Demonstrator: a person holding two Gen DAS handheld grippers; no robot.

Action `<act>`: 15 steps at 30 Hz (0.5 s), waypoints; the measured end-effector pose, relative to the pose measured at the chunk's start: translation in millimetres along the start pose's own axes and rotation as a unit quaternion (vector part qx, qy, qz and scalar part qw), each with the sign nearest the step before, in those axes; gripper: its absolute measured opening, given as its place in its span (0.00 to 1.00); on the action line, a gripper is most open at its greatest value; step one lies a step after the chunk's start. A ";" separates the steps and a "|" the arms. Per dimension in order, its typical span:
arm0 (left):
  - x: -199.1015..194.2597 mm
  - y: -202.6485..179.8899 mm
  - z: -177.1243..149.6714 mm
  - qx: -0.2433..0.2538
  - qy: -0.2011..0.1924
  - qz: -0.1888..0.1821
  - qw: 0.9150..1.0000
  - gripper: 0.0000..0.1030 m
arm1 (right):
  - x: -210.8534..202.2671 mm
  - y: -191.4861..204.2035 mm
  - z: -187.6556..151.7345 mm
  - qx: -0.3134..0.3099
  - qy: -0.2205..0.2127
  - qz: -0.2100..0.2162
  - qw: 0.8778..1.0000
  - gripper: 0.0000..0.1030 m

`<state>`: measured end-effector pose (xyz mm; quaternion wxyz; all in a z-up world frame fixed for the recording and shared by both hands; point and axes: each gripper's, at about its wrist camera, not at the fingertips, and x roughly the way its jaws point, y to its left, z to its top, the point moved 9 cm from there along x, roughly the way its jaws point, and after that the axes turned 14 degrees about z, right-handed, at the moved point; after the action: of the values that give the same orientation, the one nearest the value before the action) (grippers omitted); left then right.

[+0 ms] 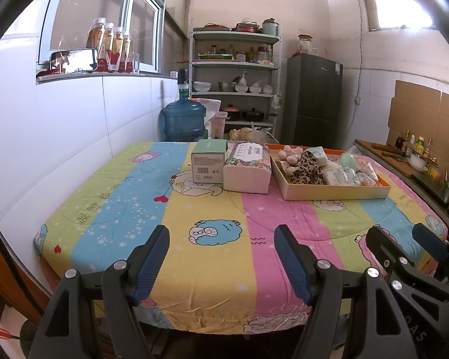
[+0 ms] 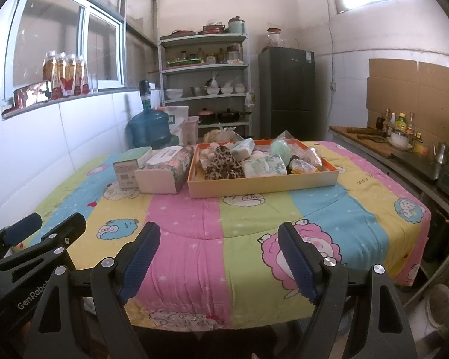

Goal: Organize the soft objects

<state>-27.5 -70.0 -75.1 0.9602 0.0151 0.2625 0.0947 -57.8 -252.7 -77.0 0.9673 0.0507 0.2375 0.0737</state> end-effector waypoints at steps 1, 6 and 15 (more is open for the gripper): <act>0.0 0.4 0.1 0.000 0.000 0.000 1.000 0.70 | 0.0 0.0 0.0 0.000 0.000 0.000 1.000 0.80; 0.3 0.2 0.0 0.000 0.000 0.000 1.000 0.70 | 0.1 0.2 -0.1 0.000 0.000 0.000 1.000 0.80; 0.4 1.6 0.0 0.000 0.001 0.001 1.000 0.70 | 0.1 0.5 -0.2 0.000 0.000 0.000 1.000 0.80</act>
<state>-27.4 -68.4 -75.2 0.9598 0.0157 0.2632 0.0960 -57.8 -252.2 -77.2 0.9673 0.0506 0.2374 0.0738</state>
